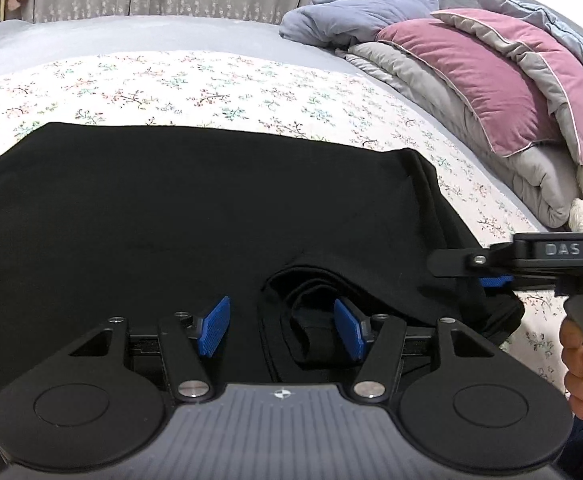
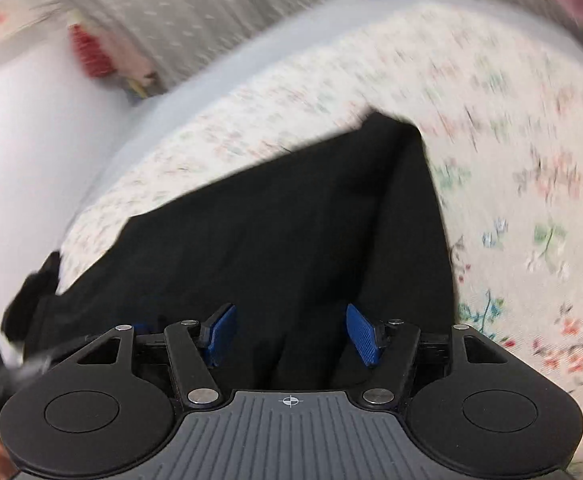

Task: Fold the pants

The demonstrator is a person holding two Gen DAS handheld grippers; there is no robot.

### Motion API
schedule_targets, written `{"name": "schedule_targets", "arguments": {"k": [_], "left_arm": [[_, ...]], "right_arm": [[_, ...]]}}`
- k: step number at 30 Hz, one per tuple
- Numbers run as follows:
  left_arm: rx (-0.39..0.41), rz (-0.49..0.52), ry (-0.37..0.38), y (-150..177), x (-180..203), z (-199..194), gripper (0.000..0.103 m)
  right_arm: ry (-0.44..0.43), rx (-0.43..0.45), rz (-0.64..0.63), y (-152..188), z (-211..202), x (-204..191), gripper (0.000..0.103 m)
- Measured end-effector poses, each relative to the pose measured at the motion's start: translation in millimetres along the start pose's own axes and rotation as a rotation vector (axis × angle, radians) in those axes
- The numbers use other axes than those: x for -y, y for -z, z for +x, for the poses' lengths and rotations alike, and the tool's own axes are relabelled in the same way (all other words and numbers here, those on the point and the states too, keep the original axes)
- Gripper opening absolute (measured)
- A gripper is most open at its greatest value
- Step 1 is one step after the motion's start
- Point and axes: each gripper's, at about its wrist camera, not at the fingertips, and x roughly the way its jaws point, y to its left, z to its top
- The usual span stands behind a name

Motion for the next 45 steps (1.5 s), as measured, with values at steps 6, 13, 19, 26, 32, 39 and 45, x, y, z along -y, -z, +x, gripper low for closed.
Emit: {"name": "schedule_targets", "arguments": {"k": [6, 13, 19, 26, 32, 39, 45], "left_arm": [[-0.002, 0.007, 0.023, 5.4, -4.4, -5.7, 0.079], [-0.013, -0.095, 0.048, -1.2, -22.8, -7.4, 0.079], [-0.008, -0.233, 0.089, -11.9, -41.7, -10.7, 0.079], [-0.008, -0.34, 0.114, -10.1, -48.3, -5.9, 0.079], [-0.012, -0.355, 0.126, -12.8, -49.0, -6.6, 0.079], [-0.025, -0.374, 0.127, -12.8, -49.9, -3.6, 0.083], [-0.074, -0.538, 0.187, -14.6, -61.4, -6.2, 0.096]], "right_arm": [[0.097, -0.031, -0.1, -9.0, 19.3, -23.6, 0.006], [-0.105, 0.076, 0.079, -78.8, 39.6, -68.5, 0.018], [-0.122, 0.03, 0.012, -86.8, 60.1, -87.0, 0.068], [0.051, 0.009, -0.746, 22.0, 17.1, -104.6, 0.062], [-0.019, -0.053, -0.952, 72.5, 31.5, -119.7, 0.041], [0.109, -0.003, -1.226, 116.7, 44.9, -138.1, 0.04], [0.117, 0.096, -1.166, 122.7, 38.2, -157.3, 0.004]]}}
